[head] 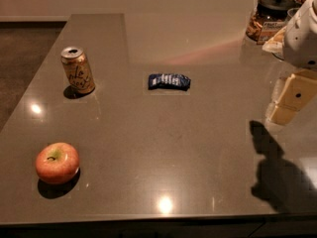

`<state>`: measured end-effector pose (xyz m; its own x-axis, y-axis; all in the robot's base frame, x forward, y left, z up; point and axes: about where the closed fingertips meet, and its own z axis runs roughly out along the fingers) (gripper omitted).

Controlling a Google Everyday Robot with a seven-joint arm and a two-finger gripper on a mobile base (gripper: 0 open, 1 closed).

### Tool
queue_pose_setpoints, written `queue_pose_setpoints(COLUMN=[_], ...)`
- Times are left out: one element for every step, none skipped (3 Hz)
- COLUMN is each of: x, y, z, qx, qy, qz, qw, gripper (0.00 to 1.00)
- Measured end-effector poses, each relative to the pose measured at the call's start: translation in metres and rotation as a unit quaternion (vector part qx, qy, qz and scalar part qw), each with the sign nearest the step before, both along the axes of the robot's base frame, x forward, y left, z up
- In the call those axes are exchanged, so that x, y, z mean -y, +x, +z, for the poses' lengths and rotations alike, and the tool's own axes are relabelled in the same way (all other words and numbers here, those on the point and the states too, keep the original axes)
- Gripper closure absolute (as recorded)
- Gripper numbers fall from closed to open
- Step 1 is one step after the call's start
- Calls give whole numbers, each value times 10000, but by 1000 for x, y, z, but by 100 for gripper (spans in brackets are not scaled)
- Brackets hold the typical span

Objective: Move rxbar blueberry near apple

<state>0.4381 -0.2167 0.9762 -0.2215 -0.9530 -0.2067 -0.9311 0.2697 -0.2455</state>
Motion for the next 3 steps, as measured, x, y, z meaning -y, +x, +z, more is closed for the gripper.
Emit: queue_pose_setpoints(x=[0, -8, -34], y=[0, 15, 58], z=[0, -9, -35], qx=[1, -35, -155], qy=[0, 27, 274], qz=[0, 165, 492], qw=[10000, 9999, 9983], gripper=[0, 0, 0])
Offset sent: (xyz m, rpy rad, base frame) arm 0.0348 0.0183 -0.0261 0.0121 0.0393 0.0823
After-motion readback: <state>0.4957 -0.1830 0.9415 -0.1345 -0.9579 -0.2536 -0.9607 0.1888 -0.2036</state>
